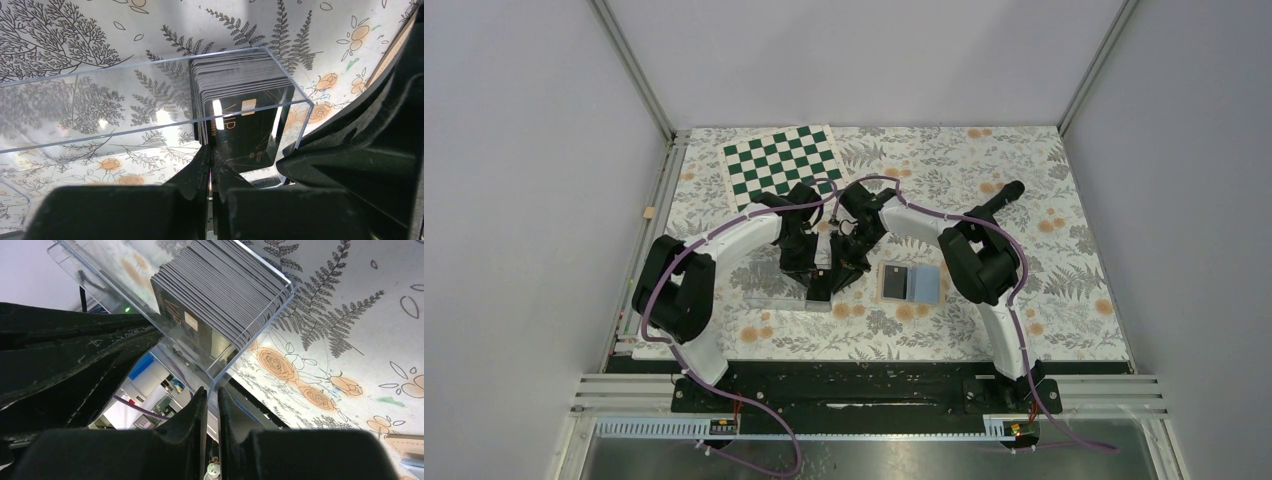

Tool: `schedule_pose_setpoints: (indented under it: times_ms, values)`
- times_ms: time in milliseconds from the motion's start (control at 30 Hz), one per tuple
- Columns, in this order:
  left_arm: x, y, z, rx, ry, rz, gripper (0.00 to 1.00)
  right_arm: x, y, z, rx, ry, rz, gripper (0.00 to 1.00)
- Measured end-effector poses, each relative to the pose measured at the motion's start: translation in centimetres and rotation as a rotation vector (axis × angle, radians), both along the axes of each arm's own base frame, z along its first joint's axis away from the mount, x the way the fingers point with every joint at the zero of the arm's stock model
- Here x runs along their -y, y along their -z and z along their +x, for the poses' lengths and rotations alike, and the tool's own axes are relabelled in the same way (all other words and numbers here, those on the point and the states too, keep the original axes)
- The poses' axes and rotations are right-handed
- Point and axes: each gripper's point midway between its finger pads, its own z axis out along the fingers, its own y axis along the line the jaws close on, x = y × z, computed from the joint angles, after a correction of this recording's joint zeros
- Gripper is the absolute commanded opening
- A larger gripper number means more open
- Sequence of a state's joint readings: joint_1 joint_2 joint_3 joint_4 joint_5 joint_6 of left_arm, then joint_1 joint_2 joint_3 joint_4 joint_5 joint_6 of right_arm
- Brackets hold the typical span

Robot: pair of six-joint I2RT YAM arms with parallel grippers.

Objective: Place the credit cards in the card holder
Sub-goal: Pick up the credit card from the storage box.

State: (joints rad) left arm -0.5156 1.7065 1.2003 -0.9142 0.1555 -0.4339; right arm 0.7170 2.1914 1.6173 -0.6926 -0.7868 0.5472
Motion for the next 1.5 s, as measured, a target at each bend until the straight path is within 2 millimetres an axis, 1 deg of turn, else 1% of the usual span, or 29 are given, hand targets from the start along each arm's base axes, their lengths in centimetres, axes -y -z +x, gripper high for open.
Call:
schedule_pose_setpoints:
  times_ms: [367, 667, 967, 1300, 1500]
  values:
    - [0.1, -0.3, -0.1, -0.001, 0.000, -0.005, 0.00, 0.1, 0.0, -0.1, -0.008, -0.001, -0.002, 0.04]
    - [0.3, -1.2, -0.1, 0.017, 0.000, -0.024, 0.00, 0.1, 0.0, -0.1, -0.009, -0.002, -0.002, 0.04]
    - [0.3, -1.1, -0.1, 0.017, 0.005, -0.025, 0.00, 0.1, 0.0, -0.3, -0.012, -0.004, 0.001, 0.04]
    - [0.3, -0.2, -0.3, -0.006, 0.041, 0.016, 0.01, 0.2, 0.0, -0.5, -0.027, -0.006, 0.003, 0.04]
    - [0.4, -0.4, -0.2, -0.004, 0.056, 0.022, 0.01, 0.2, 0.0, -0.6, -0.030, -0.006, 0.001, 0.03]
